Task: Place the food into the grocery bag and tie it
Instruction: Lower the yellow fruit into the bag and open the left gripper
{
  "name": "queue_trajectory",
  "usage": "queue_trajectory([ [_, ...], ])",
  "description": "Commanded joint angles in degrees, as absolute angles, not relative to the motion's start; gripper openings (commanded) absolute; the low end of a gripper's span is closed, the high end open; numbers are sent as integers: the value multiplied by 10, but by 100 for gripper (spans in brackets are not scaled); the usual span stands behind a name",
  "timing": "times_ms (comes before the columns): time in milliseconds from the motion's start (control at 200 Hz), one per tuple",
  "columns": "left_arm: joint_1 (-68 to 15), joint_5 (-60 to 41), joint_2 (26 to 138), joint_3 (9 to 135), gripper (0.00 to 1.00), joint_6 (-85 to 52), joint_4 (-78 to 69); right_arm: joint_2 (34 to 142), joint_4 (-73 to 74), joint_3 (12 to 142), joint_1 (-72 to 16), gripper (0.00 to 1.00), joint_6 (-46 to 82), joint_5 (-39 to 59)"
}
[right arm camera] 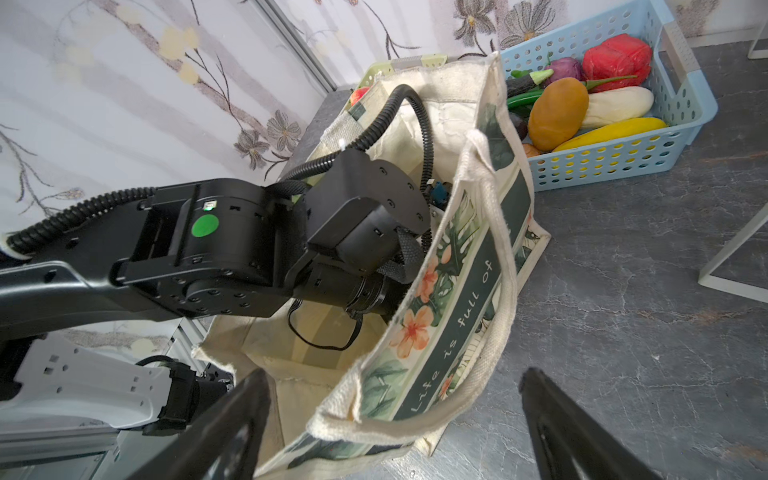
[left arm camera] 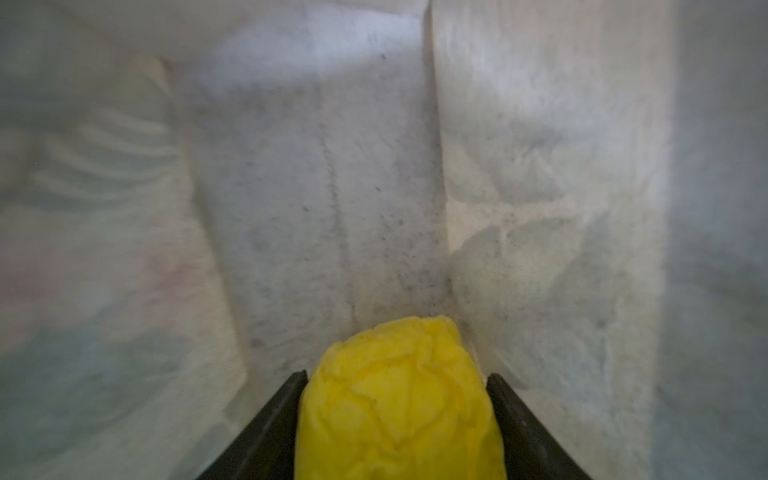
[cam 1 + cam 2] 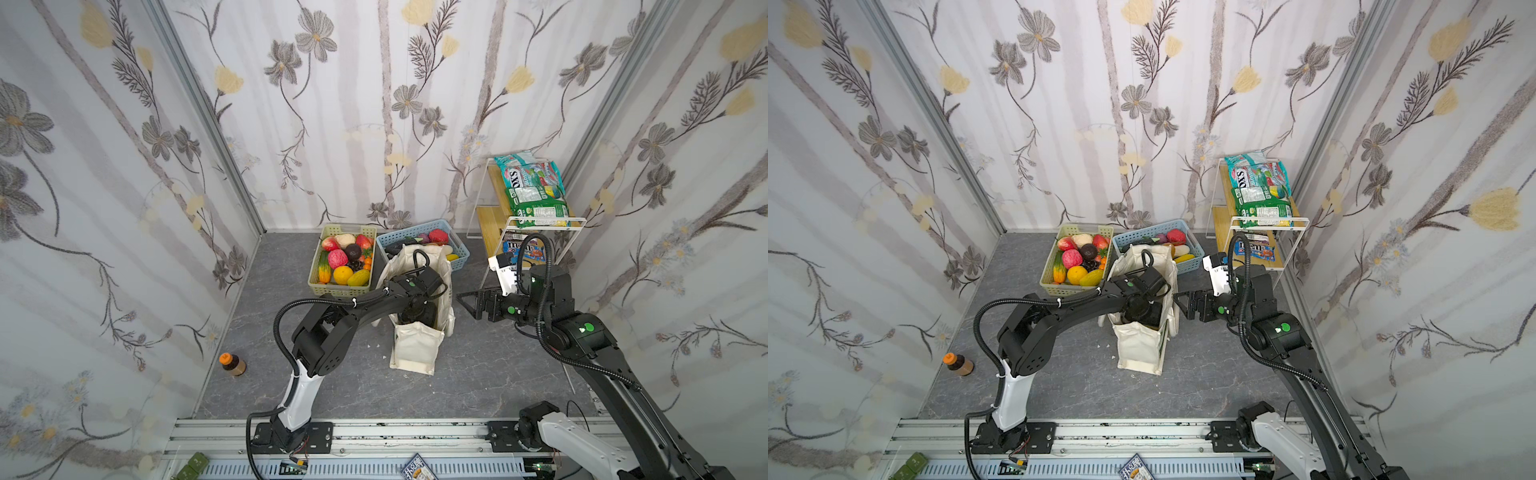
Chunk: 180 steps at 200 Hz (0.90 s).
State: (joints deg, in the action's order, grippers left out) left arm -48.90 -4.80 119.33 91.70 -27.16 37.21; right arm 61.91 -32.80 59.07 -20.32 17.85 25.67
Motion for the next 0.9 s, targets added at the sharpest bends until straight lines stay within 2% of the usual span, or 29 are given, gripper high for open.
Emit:
queue_trajectory([
  [0,-486,-69,1200,920,67,-288,376,619,-341,603,-208,93,153,265],
  [350,-481,-83,1217,901,67,-287,385,629,-355,628,-212,93,139,250],
  [465,-480,-87,1217,893,73,-286,375,633,-355,631,-214,93,139,246],
  [894,-478,-94,1196,906,81,-286,371,637,-361,642,-223,93,130,247],
])
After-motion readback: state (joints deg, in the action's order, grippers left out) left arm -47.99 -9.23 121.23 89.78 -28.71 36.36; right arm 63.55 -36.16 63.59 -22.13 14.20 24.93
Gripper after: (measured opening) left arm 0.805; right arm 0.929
